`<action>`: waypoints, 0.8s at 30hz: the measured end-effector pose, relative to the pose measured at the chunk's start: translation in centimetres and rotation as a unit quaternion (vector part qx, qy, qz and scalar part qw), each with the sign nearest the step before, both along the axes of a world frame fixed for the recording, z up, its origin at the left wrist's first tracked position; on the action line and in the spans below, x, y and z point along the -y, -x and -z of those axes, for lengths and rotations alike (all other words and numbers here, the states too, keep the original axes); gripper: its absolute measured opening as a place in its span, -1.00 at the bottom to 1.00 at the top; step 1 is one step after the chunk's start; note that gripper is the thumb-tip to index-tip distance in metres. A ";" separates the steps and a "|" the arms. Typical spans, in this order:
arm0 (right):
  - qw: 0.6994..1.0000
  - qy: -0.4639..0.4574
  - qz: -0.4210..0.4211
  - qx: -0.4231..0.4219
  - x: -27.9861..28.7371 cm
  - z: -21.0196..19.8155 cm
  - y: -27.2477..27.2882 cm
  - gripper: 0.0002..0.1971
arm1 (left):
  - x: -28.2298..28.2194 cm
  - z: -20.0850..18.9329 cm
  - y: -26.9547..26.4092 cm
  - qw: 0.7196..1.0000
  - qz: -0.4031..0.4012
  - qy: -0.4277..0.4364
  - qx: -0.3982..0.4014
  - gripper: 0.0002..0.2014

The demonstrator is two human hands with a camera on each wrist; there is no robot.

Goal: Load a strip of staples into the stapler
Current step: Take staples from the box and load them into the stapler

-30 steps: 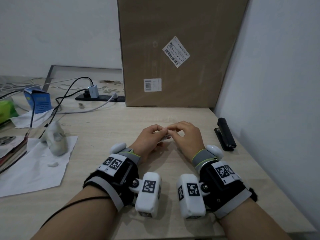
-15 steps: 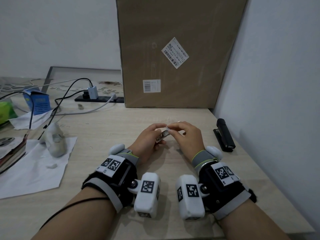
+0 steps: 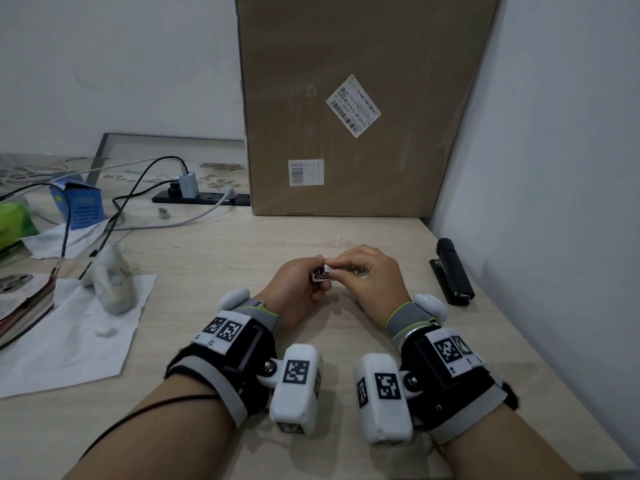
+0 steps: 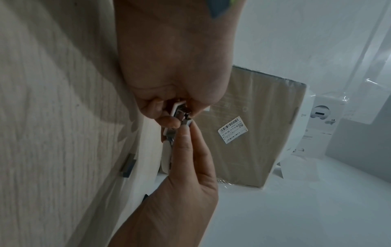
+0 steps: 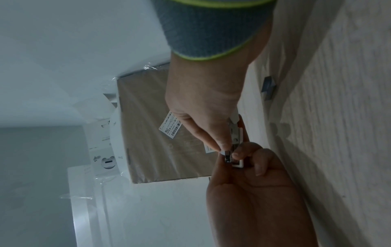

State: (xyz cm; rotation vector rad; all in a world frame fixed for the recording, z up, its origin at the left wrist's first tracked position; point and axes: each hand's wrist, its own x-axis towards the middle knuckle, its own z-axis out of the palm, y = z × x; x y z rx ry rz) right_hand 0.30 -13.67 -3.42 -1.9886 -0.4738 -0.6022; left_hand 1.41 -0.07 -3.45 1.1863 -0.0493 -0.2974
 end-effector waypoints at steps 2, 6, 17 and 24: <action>1.000 0.004 0.001 0.000 0.0 0.0 0.0 -0.87 | 0.0 0.1 -0.1 1.000 0.001 -0.002 0.002 -0.77; 1.000 0.010 0.004 0.001 0.0 -0.1 0.0 -0.86 | 0.0 0.1 -0.1 1.000 0.005 -0.015 0.011 -0.78; 0.993 0.089 0.080 0.007 0.2 -0.4 0.3 -0.88 | 0.0 0.0 0.2 0.999 0.023 -0.017 0.031 -0.71; 0.987 0.130 0.085 -0.034 0.2 -0.6 0.5 -0.60 | 0.0 0.0 0.3 1.000 0.007 0.016 0.000 -0.71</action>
